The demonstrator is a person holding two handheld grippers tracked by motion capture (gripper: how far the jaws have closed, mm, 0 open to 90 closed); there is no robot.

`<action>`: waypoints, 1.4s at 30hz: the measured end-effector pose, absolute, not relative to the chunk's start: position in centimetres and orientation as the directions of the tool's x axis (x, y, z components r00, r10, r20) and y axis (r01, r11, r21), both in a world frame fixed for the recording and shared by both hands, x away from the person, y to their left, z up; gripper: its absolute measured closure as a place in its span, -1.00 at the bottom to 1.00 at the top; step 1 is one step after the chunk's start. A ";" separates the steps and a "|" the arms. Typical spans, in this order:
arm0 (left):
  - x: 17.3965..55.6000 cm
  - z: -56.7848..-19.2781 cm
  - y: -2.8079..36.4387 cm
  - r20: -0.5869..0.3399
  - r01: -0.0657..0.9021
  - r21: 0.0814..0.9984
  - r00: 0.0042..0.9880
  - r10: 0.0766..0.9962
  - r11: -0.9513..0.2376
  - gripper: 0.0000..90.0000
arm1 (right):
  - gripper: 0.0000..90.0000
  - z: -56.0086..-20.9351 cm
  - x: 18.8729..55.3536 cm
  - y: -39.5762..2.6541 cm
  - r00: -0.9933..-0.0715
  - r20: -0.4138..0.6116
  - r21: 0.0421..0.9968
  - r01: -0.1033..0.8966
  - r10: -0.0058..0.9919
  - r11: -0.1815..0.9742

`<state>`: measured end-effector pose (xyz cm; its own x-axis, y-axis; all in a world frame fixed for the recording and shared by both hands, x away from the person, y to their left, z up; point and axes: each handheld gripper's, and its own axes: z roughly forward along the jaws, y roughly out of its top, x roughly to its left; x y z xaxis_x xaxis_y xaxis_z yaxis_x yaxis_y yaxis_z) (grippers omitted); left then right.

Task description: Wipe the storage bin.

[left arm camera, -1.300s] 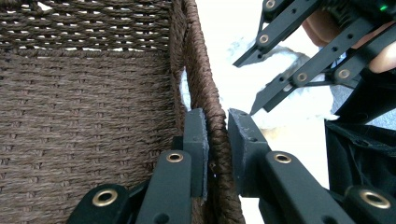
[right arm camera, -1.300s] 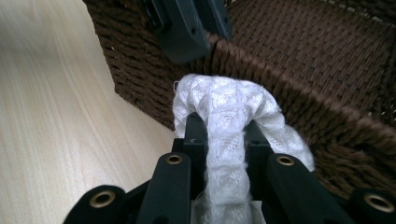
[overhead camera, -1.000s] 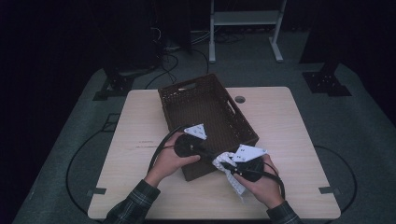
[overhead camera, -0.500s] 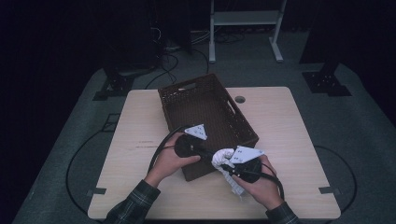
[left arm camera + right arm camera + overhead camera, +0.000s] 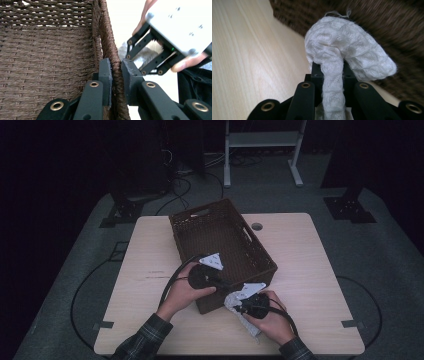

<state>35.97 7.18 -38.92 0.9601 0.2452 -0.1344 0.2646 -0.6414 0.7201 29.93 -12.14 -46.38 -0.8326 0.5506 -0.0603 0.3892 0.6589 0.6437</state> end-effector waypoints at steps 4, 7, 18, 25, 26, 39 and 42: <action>35.9 -38.9 7.0 -0.131 0.267 0.720 0.959 0.253 -0.640 0.73 | 0.72 -46.8 29.8 -11.8 -0.835 -0.050 0.630 0.399 0.547 0.667; 35.9 -39.0 7.0 -0.132 0.267 0.721 0.959 0.251 -0.640 0.73 | 0.72 -46.6 29.7 -11.8 -0.837 -0.059 0.653 0.380 0.544 0.656; 36.0 -39.0 7.1 -0.135 0.266 0.722 0.959 0.247 -0.639 0.73 | 0.72 -44.1 28.6 -11.2 -0.848 -0.098 0.751 0.280 0.521 0.597; 36.0 -39.0 7.1 -0.145 0.275 0.725 0.957 0.251 -0.632 0.73 | 0.72 -42.6 27.8 -10.6 -0.859 -0.104 0.789 0.236 0.501 0.568; 36.0 -39.0 7.1 -0.145 0.275 0.725 0.957 0.250 -0.631 0.73 | 0.72 -42.4 27.7 -10.5 -0.859 -0.105 0.792 0.232 0.500 0.565; 36.1 -39.0 7.2 -0.150 0.276 0.724 0.957 0.247 -0.632 0.73 | 0.72 -41.7 27.3 -10.0 -0.858 -0.130 0.805 0.201 0.496 0.558; 36.1 -39.0 7.1 -0.147 0.276 0.726 0.957 0.250 -0.629 0.73 | 0.72 -41.5 27.1 -9.9 -0.878 -0.107 0.829 0.181 0.467 0.530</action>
<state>36.05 7.09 -39.03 0.9571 0.2495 -0.1475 0.2760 -0.6293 0.7265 27.11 -9.94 -41.46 -0.8777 0.4671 -0.1073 0.1805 0.5296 0.8288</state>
